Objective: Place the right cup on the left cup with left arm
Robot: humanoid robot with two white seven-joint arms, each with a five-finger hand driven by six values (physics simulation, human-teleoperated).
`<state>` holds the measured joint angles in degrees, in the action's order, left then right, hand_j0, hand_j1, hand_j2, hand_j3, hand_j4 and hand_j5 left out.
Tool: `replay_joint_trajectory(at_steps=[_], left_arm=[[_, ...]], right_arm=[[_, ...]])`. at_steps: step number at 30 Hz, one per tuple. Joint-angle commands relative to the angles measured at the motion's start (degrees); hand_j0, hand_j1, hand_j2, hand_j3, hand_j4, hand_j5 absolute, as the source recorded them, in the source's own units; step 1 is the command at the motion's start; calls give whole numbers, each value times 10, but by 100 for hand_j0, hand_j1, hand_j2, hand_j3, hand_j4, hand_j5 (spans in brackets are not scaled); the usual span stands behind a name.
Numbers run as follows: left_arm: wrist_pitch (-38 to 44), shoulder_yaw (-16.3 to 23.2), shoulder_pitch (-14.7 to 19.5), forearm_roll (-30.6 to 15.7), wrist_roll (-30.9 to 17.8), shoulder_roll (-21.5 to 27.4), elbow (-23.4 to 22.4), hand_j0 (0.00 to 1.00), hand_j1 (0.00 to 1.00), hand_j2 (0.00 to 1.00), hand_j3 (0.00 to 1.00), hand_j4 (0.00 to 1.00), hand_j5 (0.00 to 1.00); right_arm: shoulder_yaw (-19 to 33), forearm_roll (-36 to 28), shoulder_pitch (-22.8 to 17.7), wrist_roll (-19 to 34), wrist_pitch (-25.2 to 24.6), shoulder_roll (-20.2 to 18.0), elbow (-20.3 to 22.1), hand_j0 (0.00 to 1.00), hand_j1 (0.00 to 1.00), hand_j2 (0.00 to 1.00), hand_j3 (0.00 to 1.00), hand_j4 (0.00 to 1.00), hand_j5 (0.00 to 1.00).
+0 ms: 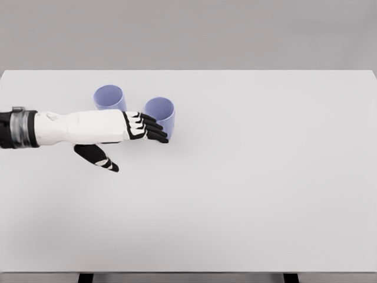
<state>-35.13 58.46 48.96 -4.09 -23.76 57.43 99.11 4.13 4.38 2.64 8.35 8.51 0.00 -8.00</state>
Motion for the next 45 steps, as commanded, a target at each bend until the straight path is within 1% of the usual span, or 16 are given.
replay_joint_trajectory(at_steps=[1,2,5,9,13,14,16,20,21,23,24,26,29,31,38,45], left_arm=[[1,8,0,-1,0,0,-1,100,100,100,100,100,100],[1,8,3,-1,0,-1,-1,100,100,100,100,100,100],[1,2,52,-2,0,-7,-18,100,100,100,100,100,100],[1,-1,64,0,0,-22,-18,100,100,100,100,100,100],[1,-4,83,27,0,-43,-24,100,100,100,100,100,100],[1,-1,79,32,4,-63,-29,100,100,100,100,100,100],[1,-1,76,29,8,-69,-49,100,100,100,100,100,100],[1,-12,74,27,-3,-74,-48,100,100,100,100,100,100],[1,-12,78,29,-15,-100,-49,100,100,100,100,100,100],[1,-54,75,29,-15,-103,-51,100,100,100,100,100,100],[1,-61,73,30,-17,-108,-53,100,100,100,100,100,100],[25,-63,77,31,-17,-123,-90,100,100,100,100,100,100],[57,-54,75,35,-8,-130,-170,100,100,100,100,100,100],[116,-42,69,41,-5,-128,-165,100,100,100,100,100,100],[118,-14,71,59,-5,-145,-140,100,100,100,100,100,100],[119,7,70,72,-5,-153,-166,100,100,100,100,100,100]], right_arm=[[-3,0,0,1,-1,0,0,100,100,100,100,100,100],[-1,-1,0,0,0,0,-1,100,100,100,100,100,100],[0,-1,0,0,0,0,-1,100,100,100,100,100,100],[-1,-1,0,0,-1,0,-1,100,100,100,100,100,100],[-1,-1,0,0,-1,0,-1,100,100,100,100,100,100],[-1,-1,0,0,0,0,-1,100,100,100,100,100,100],[-1,-1,0,0,-1,0,-1,100,100,100,100,100,100],[-1,-1,0,0,-1,0,0,100,100,100,100,100,100],[-1,-1,0,1,-1,0,0,100,100,100,100,100,100],[-1,-1,0,0,0,0,-1,100,100,100,100,100,100],[-1,-1,0,0,0,0,-1,100,100,100,100,100,100],[-1,-1,0,0,0,0,-1,100,100,100,100,100,100],[-1,-1,0,0,0,0,-1,100,100,100,100,100,100],[-1,-1,0,0,0,0,0,100,100,100,100,100,100],[-1,-1,0,0,-1,0,-1,100,100,100,100,100,100],[-1,-1,0,0,-1,0,-1,100,100,100,100,100,100]])
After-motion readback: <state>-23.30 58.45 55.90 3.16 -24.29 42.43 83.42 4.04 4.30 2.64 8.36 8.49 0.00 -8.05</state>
